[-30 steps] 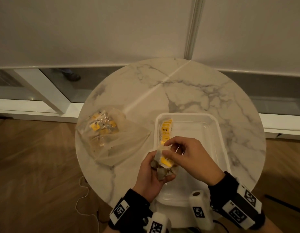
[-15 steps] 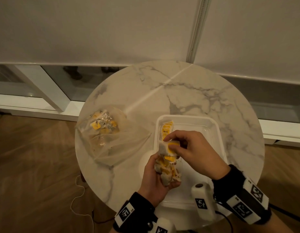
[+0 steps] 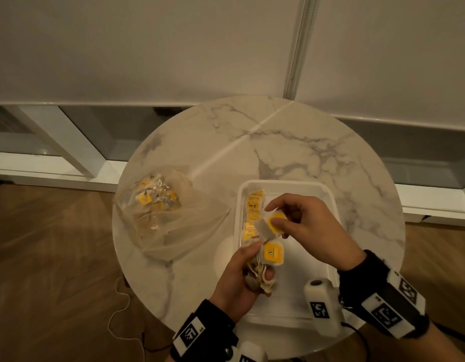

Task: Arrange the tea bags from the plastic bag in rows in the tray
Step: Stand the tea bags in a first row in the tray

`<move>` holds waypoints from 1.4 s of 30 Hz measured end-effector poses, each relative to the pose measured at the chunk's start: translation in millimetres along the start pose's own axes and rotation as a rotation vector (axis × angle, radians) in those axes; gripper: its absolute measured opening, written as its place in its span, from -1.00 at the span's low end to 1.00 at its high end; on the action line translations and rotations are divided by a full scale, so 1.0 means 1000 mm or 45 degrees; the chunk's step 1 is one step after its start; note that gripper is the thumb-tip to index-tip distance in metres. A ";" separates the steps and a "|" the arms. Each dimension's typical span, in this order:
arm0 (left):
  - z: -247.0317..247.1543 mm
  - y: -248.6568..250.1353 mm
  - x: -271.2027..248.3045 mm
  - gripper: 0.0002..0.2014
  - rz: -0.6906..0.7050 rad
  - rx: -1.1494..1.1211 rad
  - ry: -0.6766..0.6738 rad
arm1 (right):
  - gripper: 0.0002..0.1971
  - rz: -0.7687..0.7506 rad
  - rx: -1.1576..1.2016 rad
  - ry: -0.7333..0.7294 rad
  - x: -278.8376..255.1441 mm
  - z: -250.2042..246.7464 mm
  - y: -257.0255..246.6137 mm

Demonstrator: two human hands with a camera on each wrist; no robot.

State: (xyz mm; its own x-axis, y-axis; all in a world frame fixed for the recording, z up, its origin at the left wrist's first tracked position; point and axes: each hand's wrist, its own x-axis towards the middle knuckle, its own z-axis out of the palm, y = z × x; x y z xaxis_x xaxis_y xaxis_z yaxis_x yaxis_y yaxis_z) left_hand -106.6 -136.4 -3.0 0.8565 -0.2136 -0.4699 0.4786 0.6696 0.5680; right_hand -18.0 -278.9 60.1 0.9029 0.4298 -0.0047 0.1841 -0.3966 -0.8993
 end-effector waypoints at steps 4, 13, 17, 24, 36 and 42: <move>-0.001 -0.003 0.001 -0.41 -0.010 0.013 -0.011 | -0.81 0.016 0.072 0.110 0.002 -0.007 0.001; -0.020 0.023 0.011 -0.55 0.297 0.277 0.132 | -0.80 0.023 -0.288 -0.145 -0.002 -0.028 0.000; -0.017 0.037 0.017 -0.74 0.463 0.724 0.081 | -0.79 0.020 -0.398 -0.393 -0.005 -0.028 0.000; -0.010 0.038 0.020 -0.82 0.433 1.109 -0.013 | -0.78 -0.035 -0.198 -0.413 0.001 -0.024 0.002; -0.029 0.025 0.005 -0.87 0.484 0.869 0.311 | -0.93 0.184 0.146 -0.094 0.005 0.004 0.042; -0.051 0.025 -0.004 -0.96 0.446 0.894 0.394 | -0.94 0.160 0.348 0.072 0.015 -0.004 0.036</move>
State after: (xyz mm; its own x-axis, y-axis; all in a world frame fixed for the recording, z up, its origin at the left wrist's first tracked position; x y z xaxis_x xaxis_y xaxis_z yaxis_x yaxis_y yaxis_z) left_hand -108.2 -82.7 -21.8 0.9352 0.1973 -0.2942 0.2919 0.0411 0.9556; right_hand 3.7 -290.4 29.3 0.9337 0.3421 -0.1057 -0.0346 -0.2076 -0.9776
